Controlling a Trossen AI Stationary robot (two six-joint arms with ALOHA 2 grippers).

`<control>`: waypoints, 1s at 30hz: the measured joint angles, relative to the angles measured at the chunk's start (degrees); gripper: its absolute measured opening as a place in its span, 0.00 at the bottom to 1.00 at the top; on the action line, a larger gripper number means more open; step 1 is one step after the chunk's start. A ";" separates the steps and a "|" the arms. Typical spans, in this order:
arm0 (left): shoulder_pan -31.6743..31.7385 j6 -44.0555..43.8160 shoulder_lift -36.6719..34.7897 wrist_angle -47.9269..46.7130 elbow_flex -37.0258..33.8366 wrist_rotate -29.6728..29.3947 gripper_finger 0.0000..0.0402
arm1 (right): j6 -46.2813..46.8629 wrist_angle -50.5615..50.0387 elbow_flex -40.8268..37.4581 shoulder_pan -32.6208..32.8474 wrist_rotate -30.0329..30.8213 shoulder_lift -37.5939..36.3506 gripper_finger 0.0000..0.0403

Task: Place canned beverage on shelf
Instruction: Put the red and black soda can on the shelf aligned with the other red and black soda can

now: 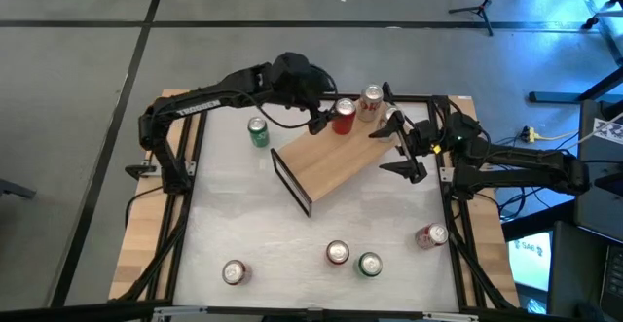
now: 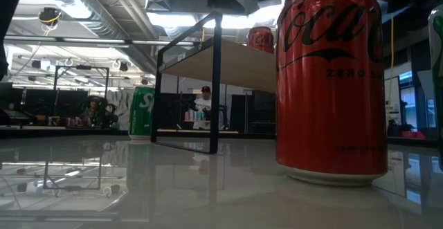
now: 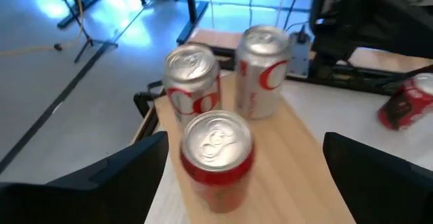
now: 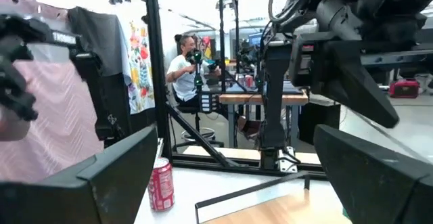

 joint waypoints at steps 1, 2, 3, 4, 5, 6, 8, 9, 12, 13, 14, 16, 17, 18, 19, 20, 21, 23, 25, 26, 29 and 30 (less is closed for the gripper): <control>-0.61 0.62 -0.69 -0.14 0.00 0.03 0.95 | -1.24 -1.81 1.04 0.75 0.41 -0.02 0.97; -1.22 1.45 -1.41 -0.95 0.00 0.36 0.95 | -3.01 -4.46 2.29 1.65 0.66 -0.02 0.97; -2.00 2.16 -1.96 -1.94 0.00 0.83 0.95 | -4.83 -7.32 3.56 2.63 1.19 -0.02 0.97; -2.86 2.41 -2.56 -2.38 0.00 1.08 0.95 | -6.51 -10.11 4.87 3.67 2.12 0.00 0.97; -3.65 2.51 -3.10 -2.91 0.00 1.19 0.95 | -7.97 -12.95 6.25 4.68 3.60 0.00 0.97; -4.54 2.77 -3.55 -3.62 0.00 1.25 0.95 | -9.27 -15.81 7.67 5.69 5.46 0.00 0.97; -6.42 3.94 -3.82 -4.43 0.00 1.31 0.95 | -11.39 -20.98 10.32 7.87 9.87 -0.02 0.97; -7.28 4.28 -3.82 -4.91 0.00 1.31 0.95 | -12.05 -23.45 11.39 8.90 11.98 0.07 0.97; -9.75 5.45 -3.77 -6.20 -0.15 1.28 0.95 | -12.81 -28.21 13.96 12.20 16.85 0.91 0.97; -10.60 5.95 -3.84 -5.90 -0.63 1.21 0.95 | -12.82 -29.45 14.55 13.28 17.65 1.27 0.97; -11.32 6.24 -3.98 -5.60 -1.23 1.10 0.95 | -12.83 -30.21 15.26 14.42 18.42 1.71 0.97; -12.52 6.32 -5.00 -5.51 -3.37 1.09 0.95 | -12.87 -31.96 16.25 16.82 19.65 2.56 0.97; -13.08 6.25 -5.40 -5.18 -4.65 1.09 0.95 | -12.87 -32.91 16.69 18.09 20.19 3.09 0.97; -13.58 5.94 -6.43 -4.15 -6.19 1.08 0.95 | -12.86 -33.34 17.11 19.35 21.01 3.64 0.97; -13.98 5.81 -7.87 -3.45 -8.26 0.97 0.95 | -12.85 -33.78 17.38 20.63 21.98 4.10 0.97; -14.36 5.66 -9.11 -2.39 -10.48 1.01 0.95 | -12.85 -34.09 17.51 21.91 23.15 4.72 0.97; -14.70 5.49 -10.89 -0.08 -12.93 0.97 0.95 | -12.84 -33.95 17.89 23.24 24.49 5.27 0.97; -15.33 4.65 -14.59 4.18 -18.75 0.94 0.95 | -12.84 -34.11 18.36 25.75 27.61 6.39 0.97; -15.75 3.90 -18.65 9.74 -25.16 0.92 0.95 | -12.83 -34.16 19.33 28.00 30.82 7.90 0.97; -15.96 3.60 -20.47 12.03 -28.21 0.95 0.95 | -12.83 -34.49 19.61 29.03 32.17 8.72 0.97; -16.32 2.02 -26.10 19.07 -36.38 0.91 0.95 | -12.82 -34.75 21.41 31.46 34.78 11.36 0.97; -16.45 1.46 -27.50 20.05 -38.62 0.88 0.95 | -12.76 -35.27 22.15 32.17 35.18 12.43 0.97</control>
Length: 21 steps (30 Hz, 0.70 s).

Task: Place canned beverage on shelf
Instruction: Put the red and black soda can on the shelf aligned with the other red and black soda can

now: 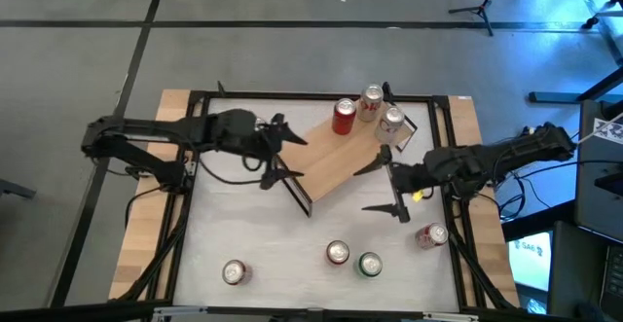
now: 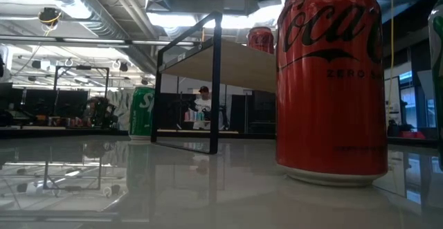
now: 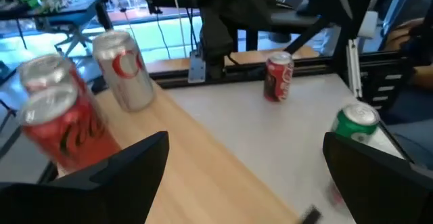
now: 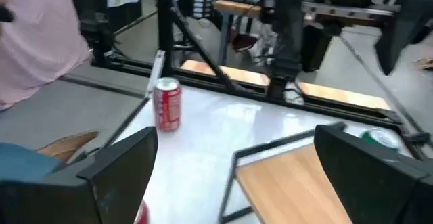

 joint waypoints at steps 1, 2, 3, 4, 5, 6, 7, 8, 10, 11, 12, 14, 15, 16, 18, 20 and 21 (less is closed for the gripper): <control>-0.13 -0.52 -1.42 1.54 -2.04 -0.01 0.95 | 0.13 -0.35 0.97 0.54 0.48 0.91 0.97; -0.30 -0.77 -2.72 2.50 -3.94 -0.05 0.95 | 0.50 -1.15 1.95 1.07 1.13 1.94 0.97; -0.66 -1.42 -3.47 2.45 -5.72 -0.02 0.95 | 1.12 -2.30 2.80 1.70 1.67 3.25 0.97; -0.96 -2.01 -4.32 3.24 -7.19 -0.02 0.95 | 1.78 -3.23 3.78 2.16 2.08 4.50 0.97; -1.33 -2.11 -5.20 4.19 -8.61 -0.04 0.95 | 2.33 -4.00 4.79 2.54 2.25 5.78 0.97; -1.72 -2.09 -5.95 4.67 -10.15 -0.04 0.95 | 2.95 -5.31 5.87 3.05 2.43 7.32 0.97; -2.15 -2.14 -6.62 5.90 -11.50 -0.02 0.95 | 3.22 -6.46 7.02 3.44 2.43 8.69 0.97; -2.53 -2.14 -7.19 7.86 -12.67 -0.06 0.95 | 3.28 -7.75 8.24 3.83 2.40 9.96 0.97; -3.26 -2.13 -7.81 10.04 -15.17 -0.04 0.95 | 3.36 -10.53 10.60 4.73 2.31 12.90 0.97; -3.63 -2.11 -7.93 11.32 -16.20 -0.05 0.95 | 3.40 -11.73 11.90 5.04 1.91 14.24 0.97; -3.97 -2.12 -7.96 12.51 -16.93 -0.07 0.95 | 3.45 -13.21 13.05 5.51 1.87 15.58 0.97; -4.58 -2.13 -8.05 13.35 -17.87 -0.05 0.95 | 3.48 -16.86 15.56 6.26 1.38 18.14 0.97; -4.87 -2.11 -8.07 13.45 -18.04 -0.05 0.95 | 3.46 -18.43 16.74 6.63 1.36 19.18 0.97; -5.16 -2.13 -8.07 13.58 -18.25 -0.07 0.95 | 3.53 -20.13 17.76 7.04 1.36 20.24 0.97; -5.68 -2.13 -8.07 13.43 -18.47 -0.06 0.95 | 4.76 -22.45 19.61 7.62 1.36 22.15 0.97; -6.23 -2.13 -8.07 13.48 -18.49 -0.15 0.95 | 6.30 -23.26 20.58 8.14 1.32 23.65 0.97; -6.54 -2.13 -8.07 13.59 -18.49 -0.15 0.95 | 7.11 -23.24 20.67 8.34 1.32 24.18 0.97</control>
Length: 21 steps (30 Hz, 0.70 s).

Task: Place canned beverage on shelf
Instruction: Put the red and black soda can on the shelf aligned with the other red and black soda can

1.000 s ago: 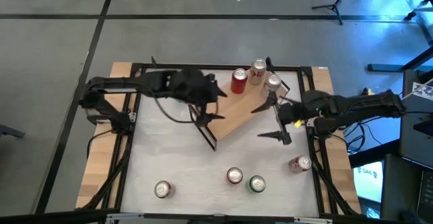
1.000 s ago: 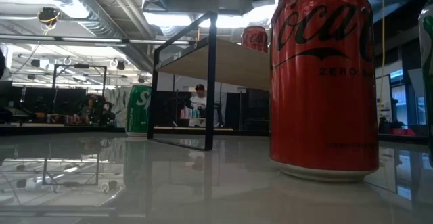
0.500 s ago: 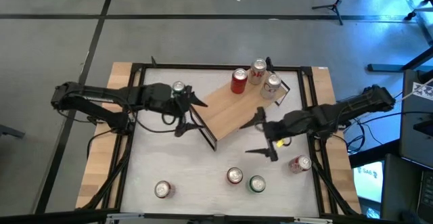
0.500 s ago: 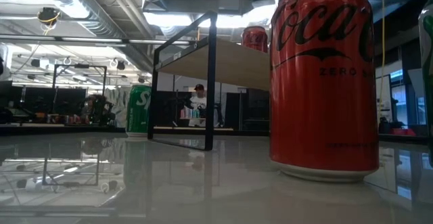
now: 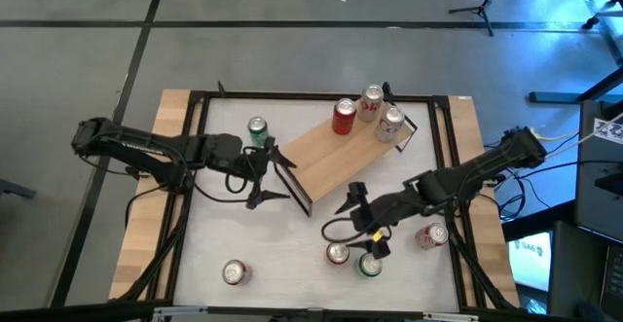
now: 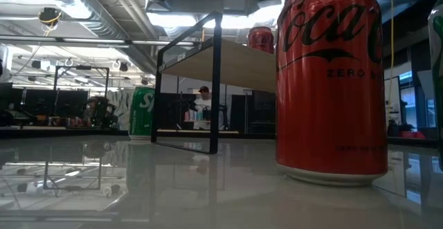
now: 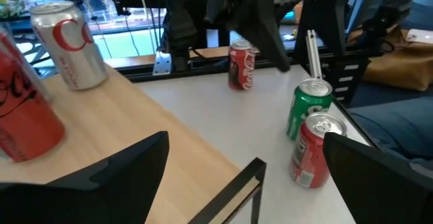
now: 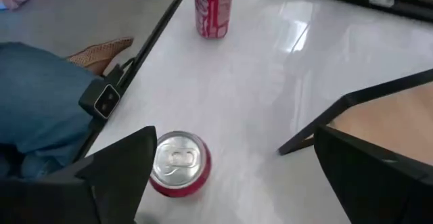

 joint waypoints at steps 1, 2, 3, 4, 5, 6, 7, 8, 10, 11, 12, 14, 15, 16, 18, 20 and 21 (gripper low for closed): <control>-0.30 0.02 0.00 0.00 0.00 0.00 0.95 | 0.56 0.01 0.06 0.11 -0.02 0.49 0.97; -0.58 0.02 0.00 -0.06 0.00 0.02 0.95 | 1.08 0.02 0.11 0.37 -0.13 0.97 0.97; -0.85 0.02 0.00 -0.07 0.00 0.02 0.95 | 1.77 -0.03 0.11 0.57 -0.62 1.39 0.97; -1.17 0.02 0.00 -0.07 0.00 0.03 0.95 | 2.35 -0.04 0.11 0.68 -0.79 1.85 0.97; -1.48 0.02 0.00 -0.05 0.00 0.03 0.95 | 3.24 0.00 0.11 0.68 -1.59 2.28 0.97; -1.73 0.02 0.00 -0.06 0.00 0.01 0.95 | 4.05 0.00 0.11 0.68 -2.56 2.67 0.97; -1.99 0.02 0.00 -0.09 0.00 0.02 0.95 | 5.25 -0.04 0.11 0.68 -4.01 2.94 0.97; -2.29 0.02 0.00 -0.09 0.00 0.00 0.95 | 6.42 -0.02 0.11 0.68 -5.51 3.23 0.97; -2.75 0.04 0.00 -0.07 0.00 -0.02 0.95 | 7.92 0.00 0.11 0.55 -8.47 3.52 0.97; -3.00 0.04 0.00 -0.09 0.00 -0.07 0.95 | 8.45 -0.04 0.11 0.54 -9.37 3.53 0.97; -3.19 0.04 0.02 -0.11 0.00 -0.30 0.95 | 9.36 -0.04 0.11 0.55 -10.18 3.53 0.97; -3.60 0.04 0.02 -0.11 0.00 -1.01 0.95 | 9.99 0.01 0.11 0.57 -10.86 3.53 0.97; -3.82 0.04 0.02 -0.11 0.00 -1.59 0.95 | 10.07 0.06 0.11 0.57 -10.99 3.53 0.97; -3.96 0.04 0.02 -0.13 0.00 -2.12 0.95 | 10.13 0.08 0.11 0.57 -10.99 3.53 0.97; -4.28 0.05 0.02 -0.13 0.00 -3.02 0.95 | 10.13 0.09 0.11 0.57 -10.99 3.53 0.97; -4.50 0.06 0.02 -0.13 0.00 -3.55 0.95 | 10.13 0.13 0.11 0.57 -10.99 3.53 0.97; -4.60 0.04 0.02 -0.13 0.00 -3.67 0.95 | 10.11 0.15 0.11 0.57 -10.99 3.63 0.97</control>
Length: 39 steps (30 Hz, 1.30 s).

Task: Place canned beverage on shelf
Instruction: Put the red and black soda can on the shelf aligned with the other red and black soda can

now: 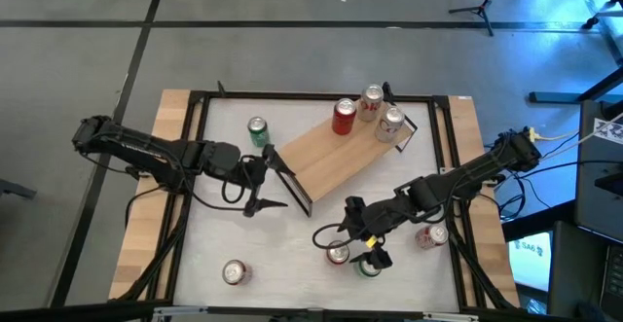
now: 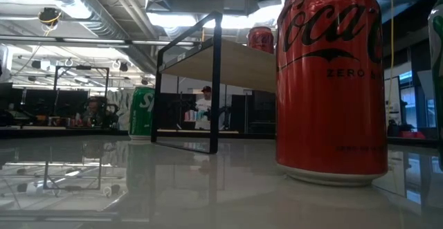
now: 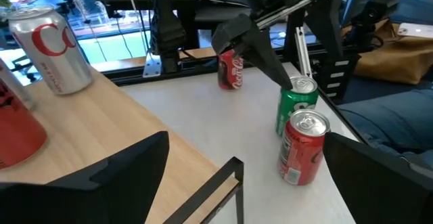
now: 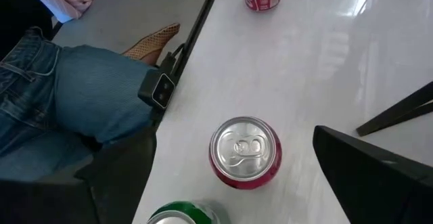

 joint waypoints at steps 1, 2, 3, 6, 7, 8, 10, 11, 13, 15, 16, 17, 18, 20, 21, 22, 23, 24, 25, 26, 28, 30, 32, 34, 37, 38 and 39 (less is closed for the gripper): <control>-0.08 0.02 0.02 -0.02 0.00 0.00 0.95 | 0.00 -0.02 0.00 0.00 0.00 0.02 0.97; -0.21 0.02 0.02 0.00 0.00 -0.02 0.95 | 0.02 -0.02 0.00 0.00 0.00 0.07 0.97; -0.33 0.02 0.02 -0.02 0.00 -0.07 0.95 | 0.41 0.02 0.00 0.00 -0.11 0.09 0.97; -0.63 0.02 0.02 -0.02 0.00 -0.70 0.95 | 2.33 0.65 0.00 0.00 -1.11 0.09 0.97; -0.69 0.02 0.02 -0.02 0.00 -1.01 0.95 | 3.05 0.69 0.00 0.00 -1.06 0.09 0.97; -0.69 0.00 0.02 -0.02 0.00 -1.13 0.95 | 3.83 0.68 0.00 0.00 -0.83 0.09 0.97; -0.69 -0.02 0.02 -0.04 0.00 -1.16 0.95 | 3.96 0.54 0.00 0.02 0.48 0.09 0.97; -0.69 -0.02 0.02 -0.04 0.00 -1.14 0.95 | 3.88 0.13 0.00 0.02 1.03 0.09 0.97; -0.69 -0.05 0.02 -0.04 0.00 -1.15 0.95 | 3.23 -0.76 0.00 0.02 1.74 0.09 0.97; -0.67 -0.05 0.02 -0.03 0.00 -1.16 0.95 | 1.48 -1.98 0.00 0.01 2.19 0.09 0.97; -0.67 -0.05 0.02 -0.02 0.00 -1.16 0.95 | 0.43 -2.61 0.00 0.03 2.62 0.09 0.97; -0.67 -0.05 0.02 -0.02 0.00 -1.16 0.95 | -0.47 -3.16 0.00 0.13 3.14 0.09 0.97; -0.67 -0.07 0.02 -0.02 0.00 -1.16 0.95 | -1.15 -3.73 0.00 0.43 3.71 0.09 0.97; -0.67 -0.07 0.02 -0.03 0.00 -1.16 0.95 | -2.99 -5.12 0.00 0.48 5.32 0.09 0.97; -0.67 -0.07 0.02 -0.02 0.00 -1.16 0.95 | -3.95 -5.78 0.00 0.55 5.88 0.09 0.97; -0.69 -0.07 0.02 -0.02 0.00 -1.16 0.95 | -4.55 -6.51 0.00 0.86 6.29 0.09 0.97; -0.69 -0.09 0.02 -0.02 0.00 -1.16 0.95 | -5.17 -7.26 0.00 0.89 6.87 0.09 0.97; -0.68 -0.09 0.02 -0.02 0.00 -1.16 0.95 | -5.38 -7.84 -0.01 1.09 7.39 0.11 0.97; -0.67 -0.09 0.02 -0.02 0.00 -1.16 0.95 | -5.42 -8.30 -0.02 1.25 7.84 0.37 0.97; -0.69 -0.09 0.02 -0.02 0.00 -1.16 0.95 | -5.44 -8.69 -0.02 1.27 8.02 0.67 0.97; -0.69 -0.11 0.02 -0.04 0.00 -1.16 0.95 | -5.42 -8.93 -0.02 1.84 8.00 1.67 0.97; -0.69 -0.16 0.02 -0.04 0.00 -1.16 0.95 | -5.69 -8.26 -0.02 1.97 8.02 3.04 0.97; -0.69 -0.13 0.02 -0.04 0.00 -1.16 0.95 | -6.52 -8.18 -0.02 2.55 8.15 4.51 0.97; -0.69 -0.14 0.02 -0.04 0.00 -1.16 0.95 | -6.92 -8.16 -0.04 2.67 9.82 5.88 0.97; -0.69 -0.05 0.02 -0.04 0.00 -1.16 0.95 | -6.88 -7.64 -0.09 2.66 11.75 7.20 0.97; -0.69 -0.05 0.02 -0.04 0.00 -1.16 0.95 | -6.86 -6.41 -0.09 2.62 11.79 7.52 0.97; -0.69 -0.02 0.02 -0.04 0.00 -1.16 0.95 | -6.86 -4.90 -0.09 2.62 11.93 7.76 0.97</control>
